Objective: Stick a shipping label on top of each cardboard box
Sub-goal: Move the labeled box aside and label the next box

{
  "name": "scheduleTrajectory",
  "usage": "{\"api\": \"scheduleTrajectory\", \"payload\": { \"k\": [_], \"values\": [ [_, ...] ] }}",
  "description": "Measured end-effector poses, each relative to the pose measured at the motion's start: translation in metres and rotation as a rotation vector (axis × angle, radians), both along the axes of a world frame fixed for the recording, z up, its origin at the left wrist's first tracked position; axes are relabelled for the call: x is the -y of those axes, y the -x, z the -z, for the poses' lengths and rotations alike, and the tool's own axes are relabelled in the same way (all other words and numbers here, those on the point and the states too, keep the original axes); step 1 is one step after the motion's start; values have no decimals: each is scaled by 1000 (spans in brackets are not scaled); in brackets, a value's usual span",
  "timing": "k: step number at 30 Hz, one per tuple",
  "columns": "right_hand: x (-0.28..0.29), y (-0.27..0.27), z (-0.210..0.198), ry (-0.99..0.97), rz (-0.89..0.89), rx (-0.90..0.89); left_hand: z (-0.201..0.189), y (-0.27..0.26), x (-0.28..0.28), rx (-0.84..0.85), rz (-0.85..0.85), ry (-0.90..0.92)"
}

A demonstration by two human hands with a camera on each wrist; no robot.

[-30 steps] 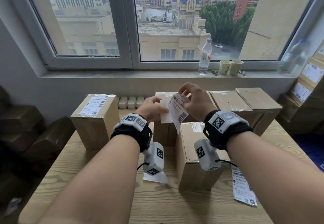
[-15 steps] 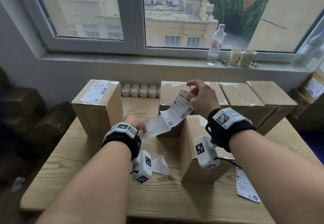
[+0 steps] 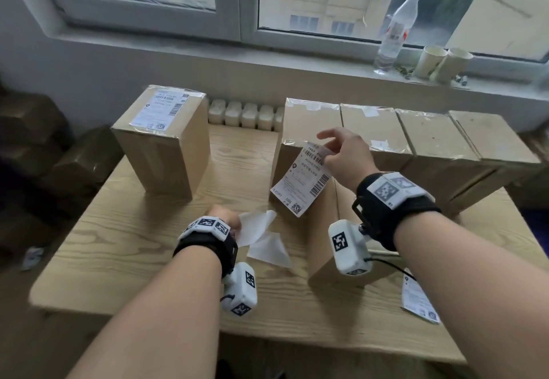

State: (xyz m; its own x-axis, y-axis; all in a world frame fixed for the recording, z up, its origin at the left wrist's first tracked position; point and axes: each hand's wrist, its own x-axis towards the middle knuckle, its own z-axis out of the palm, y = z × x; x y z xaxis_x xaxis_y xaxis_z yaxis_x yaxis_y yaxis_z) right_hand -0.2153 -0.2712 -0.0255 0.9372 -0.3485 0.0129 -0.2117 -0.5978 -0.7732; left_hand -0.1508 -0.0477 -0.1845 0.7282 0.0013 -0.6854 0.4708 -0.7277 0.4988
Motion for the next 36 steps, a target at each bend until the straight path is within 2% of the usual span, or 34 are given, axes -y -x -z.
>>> {"api": "scheduleTrajectory", "payload": {
  "k": [3,5,7,12,14,18,23,32,36],
  "values": [
    [2,1,3,9,4,-15,-5,5,4,-31,-5,36],
    [4,2,3,11,4,-21,-5,6,8,54,10,-1],
    [5,3,1,7,1,-21,-15,4,12,134,-8,44],
    [10,11,-13,-16,-22,-14,-73,-3,33,310,-200,329],
    [13,16,-22,-34,-28,-4,-102,-2,44,342,-172,452],
    [19,26,-41,-44,-52,27,-151,13,63,278,57,581],
    [28,39,-57,-22,-88,46,-172,27,81,290,177,540],
    [50,62,-61,-18,-20,64,-189,51,106,228,183,589],
    [66,74,-58,-138,67,-102,-194,60,116,179,99,642]
  ]
}}
